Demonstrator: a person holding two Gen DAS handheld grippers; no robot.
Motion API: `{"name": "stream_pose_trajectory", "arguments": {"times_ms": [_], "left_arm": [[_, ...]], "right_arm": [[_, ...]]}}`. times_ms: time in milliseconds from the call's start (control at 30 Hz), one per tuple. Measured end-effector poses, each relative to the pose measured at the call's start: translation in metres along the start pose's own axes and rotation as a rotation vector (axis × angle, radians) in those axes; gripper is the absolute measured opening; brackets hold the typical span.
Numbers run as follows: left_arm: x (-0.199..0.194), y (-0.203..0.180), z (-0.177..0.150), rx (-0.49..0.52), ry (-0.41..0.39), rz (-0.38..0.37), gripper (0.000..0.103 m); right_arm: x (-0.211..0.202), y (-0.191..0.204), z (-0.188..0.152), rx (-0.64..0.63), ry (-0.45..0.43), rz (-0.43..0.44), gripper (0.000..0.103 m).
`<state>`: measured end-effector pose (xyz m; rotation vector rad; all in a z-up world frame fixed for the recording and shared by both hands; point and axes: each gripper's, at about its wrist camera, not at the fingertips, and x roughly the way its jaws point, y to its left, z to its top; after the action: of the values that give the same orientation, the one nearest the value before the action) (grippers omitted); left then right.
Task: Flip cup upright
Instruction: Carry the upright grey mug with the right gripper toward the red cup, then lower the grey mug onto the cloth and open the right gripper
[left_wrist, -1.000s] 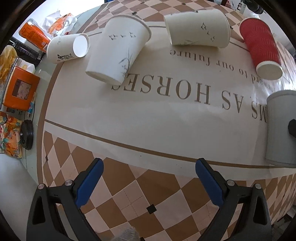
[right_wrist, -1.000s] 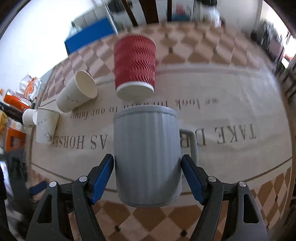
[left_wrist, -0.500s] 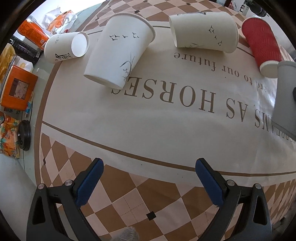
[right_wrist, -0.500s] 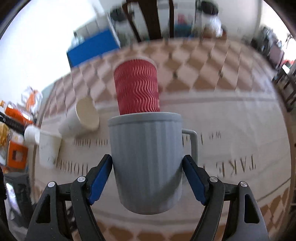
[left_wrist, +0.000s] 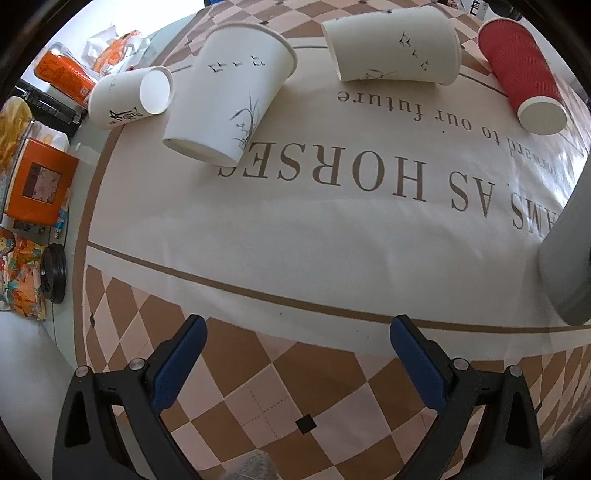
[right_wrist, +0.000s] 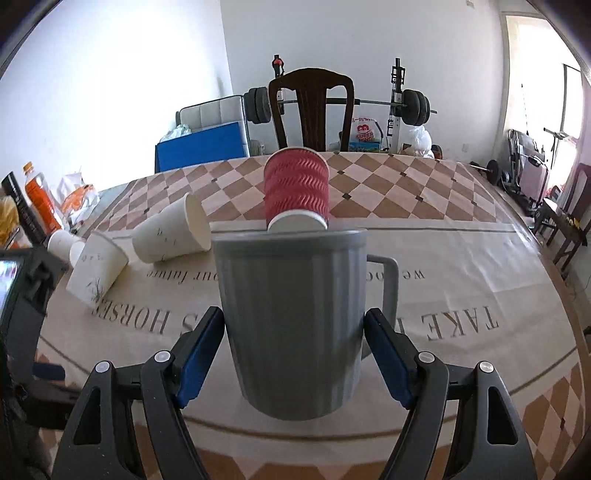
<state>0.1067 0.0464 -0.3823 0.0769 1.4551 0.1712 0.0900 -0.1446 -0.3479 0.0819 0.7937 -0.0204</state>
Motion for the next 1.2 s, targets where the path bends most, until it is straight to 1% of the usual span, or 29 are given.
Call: {"name": "stream_pose_trajectory", "arguments": {"times_ms": [167,333,367,467,567,633,667,700,767,833,867,900,1067,1200], "left_arm": [[-0.014,-0.003,-0.015,-0.004,-0.020,-0.003,0.101],[-0.031,-0.007,-0.029,-0.006,-0.042,-0.012,0.101],[-0.036,-0.009,-0.030,-0.006,-0.047,-0.018,0.101],[-0.056,-0.009,-0.039,-0.006,-0.073,-0.030,0.101],[-0.087,-0.010,-0.044,-0.002,-0.115,-0.041,0.101],[-0.109,-0.012,-0.049,0.006,-0.150,-0.055,0.101],[-0.121,-0.012,-0.052,0.011,-0.170,-0.058,0.101],[-0.130,-0.014,-0.052,0.015,-0.182,-0.061,0.101],[-0.156,-0.015,-0.061,0.028,-0.221,-0.073,0.101],[-0.182,-0.019,-0.066,0.031,-0.249,-0.088,0.102],[-0.188,-0.016,-0.063,0.035,-0.258,-0.097,0.103],[-0.205,-0.017,-0.067,0.040,-0.281,-0.106,0.103],[-0.263,-0.012,-0.081,0.064,-0.367,-0.130,0.103],[-0.298,-0.007,-0.092,0.067,-0.410,-0.139,0.103]], "right_arm": [[-0.010,-0.002,-0.013,0.012,0.047,0.007,0.080],[-0.012,-0.005,-0.018,0.027,0.118,0.004,0.080],[-0.014,-0.006,-0.019,0.026,0.135,0.006,0.081],[-0.024,-0.009,-0.020,0.026,0.178,-0.001,0.092],[-0.048,-0.019,-0.020,0.041,0.206,-0.019,0.096],[-0.071,-0.028,-0.016,0.056,0.218,-0.036,0.098],[-0.081,-0.032,-0.014,0.064,0.219,-0.043,0.101],[-0.093,-0.037,-0.010,0.070,0.223,-0.055,0.102],[-0.118,-0.047,0.001,0.074,0.218,-0.077,0.103],[-0.141,-0.052,0.013,0.063,0.215,-0.106,0.103],[-0.152,-0.054,0.020,0.054,0.214,-0.125,0.103],[-0.162,-0.056,0.027,0.048,0.214,-0.137,0.103],[-0.215,-0.061,0.062,0.034,0.206,-0.136,0.103],[-0.258,-0.061,0.085,0.025,0.193,-0.138,0.103]]}}
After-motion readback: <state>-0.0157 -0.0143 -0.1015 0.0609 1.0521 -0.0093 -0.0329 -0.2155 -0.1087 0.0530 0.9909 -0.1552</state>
